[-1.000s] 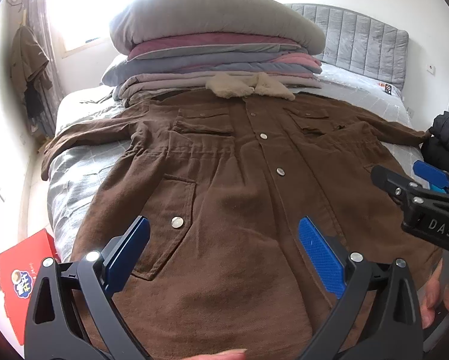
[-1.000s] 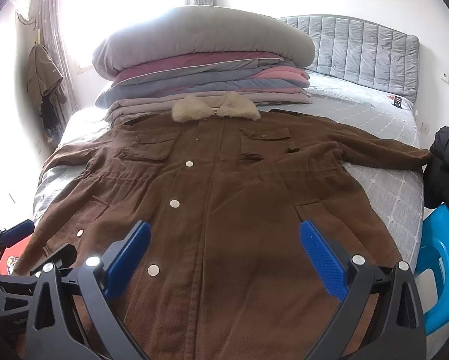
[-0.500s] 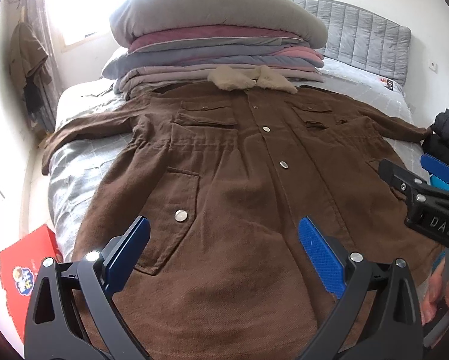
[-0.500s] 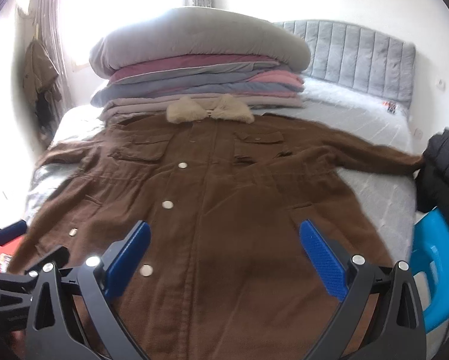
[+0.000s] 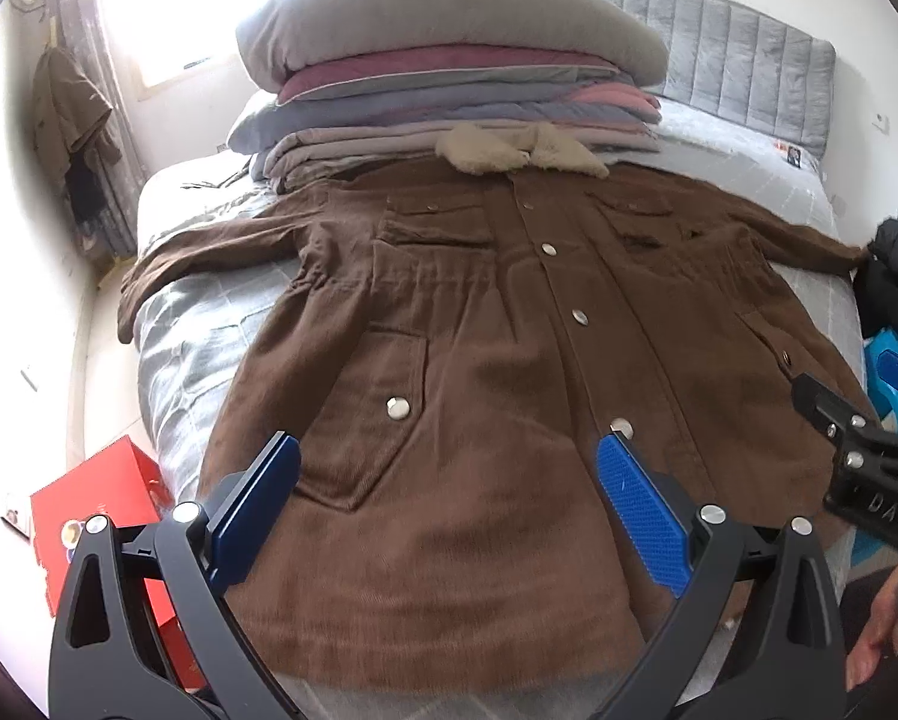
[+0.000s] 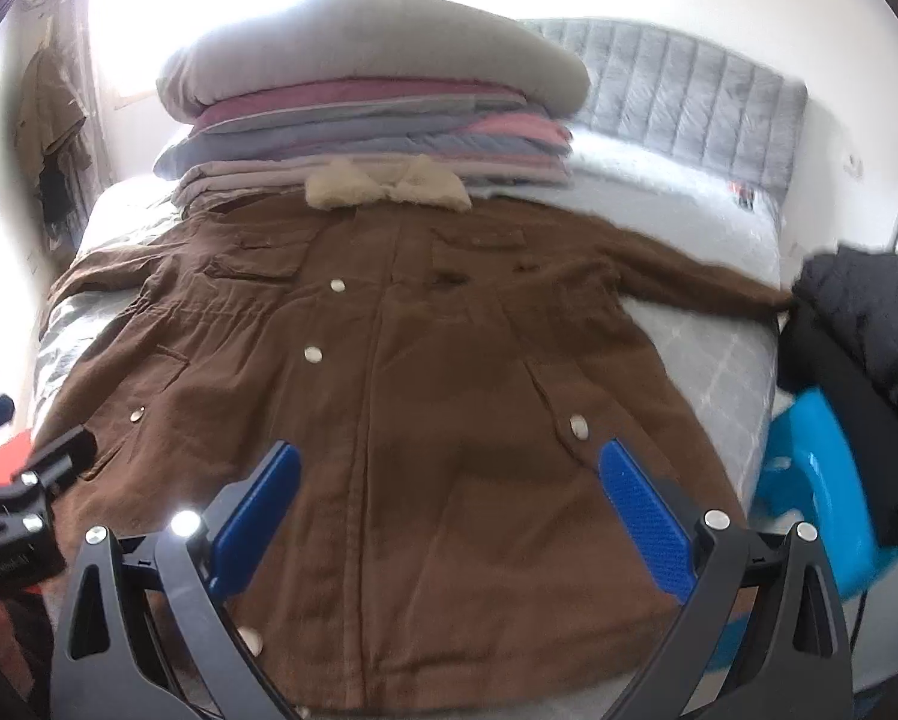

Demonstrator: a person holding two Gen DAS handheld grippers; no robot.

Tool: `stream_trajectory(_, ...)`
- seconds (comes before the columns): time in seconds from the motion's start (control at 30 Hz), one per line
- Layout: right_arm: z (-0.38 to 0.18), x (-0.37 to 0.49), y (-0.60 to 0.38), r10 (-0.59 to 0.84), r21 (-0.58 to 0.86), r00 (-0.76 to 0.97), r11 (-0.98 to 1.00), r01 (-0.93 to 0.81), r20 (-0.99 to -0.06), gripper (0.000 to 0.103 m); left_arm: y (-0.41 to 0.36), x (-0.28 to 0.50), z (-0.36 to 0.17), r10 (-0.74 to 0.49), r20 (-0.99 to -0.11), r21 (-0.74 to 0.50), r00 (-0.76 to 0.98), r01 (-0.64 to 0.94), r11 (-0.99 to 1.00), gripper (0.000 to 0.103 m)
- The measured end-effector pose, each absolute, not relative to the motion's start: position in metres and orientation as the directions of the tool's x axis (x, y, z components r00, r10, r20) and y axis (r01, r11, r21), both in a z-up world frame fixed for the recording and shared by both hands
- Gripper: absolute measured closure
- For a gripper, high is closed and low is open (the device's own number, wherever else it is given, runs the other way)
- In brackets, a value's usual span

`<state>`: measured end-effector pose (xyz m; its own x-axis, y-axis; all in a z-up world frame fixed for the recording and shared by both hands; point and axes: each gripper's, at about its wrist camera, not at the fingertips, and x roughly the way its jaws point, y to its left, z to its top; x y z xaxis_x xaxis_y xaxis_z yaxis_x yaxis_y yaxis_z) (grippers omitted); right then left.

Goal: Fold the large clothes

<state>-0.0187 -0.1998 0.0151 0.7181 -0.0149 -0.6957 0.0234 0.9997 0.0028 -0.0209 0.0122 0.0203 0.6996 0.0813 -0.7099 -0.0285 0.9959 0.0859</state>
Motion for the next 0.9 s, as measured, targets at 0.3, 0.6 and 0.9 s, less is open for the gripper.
stream_trajectory(0.3, 0.012, -0.034, -0.209, 0.017, 0.052, 0.651, 0.998, 0.035, -0.759, 0.007, -0.004, -0.03, 0.016, 0.056, -0.753, 0.082, 0.656, 0.01, 0.997, 0.007)
stream_trajectory(0.6, 0.016, -0.036, -0.206, 0.036, 0.063, 0.653, 0.998, 0.018, -0.757, 0.007, -0.006, -0.031, 0.025, 0.062, -0.747, 0.089, 0.662, 0.008, 0.996, 0.007)
stream_trajectory(0.9, 0.015, -0.034, -0.195, 0.045, 0.053, 0.648, 0.999, -0.007, -0.76, 0.007, 0.001, -0.029, 0.024, 0.069, -0.75, 0.087, 0.658, -0.005, 0.996, 0.007)
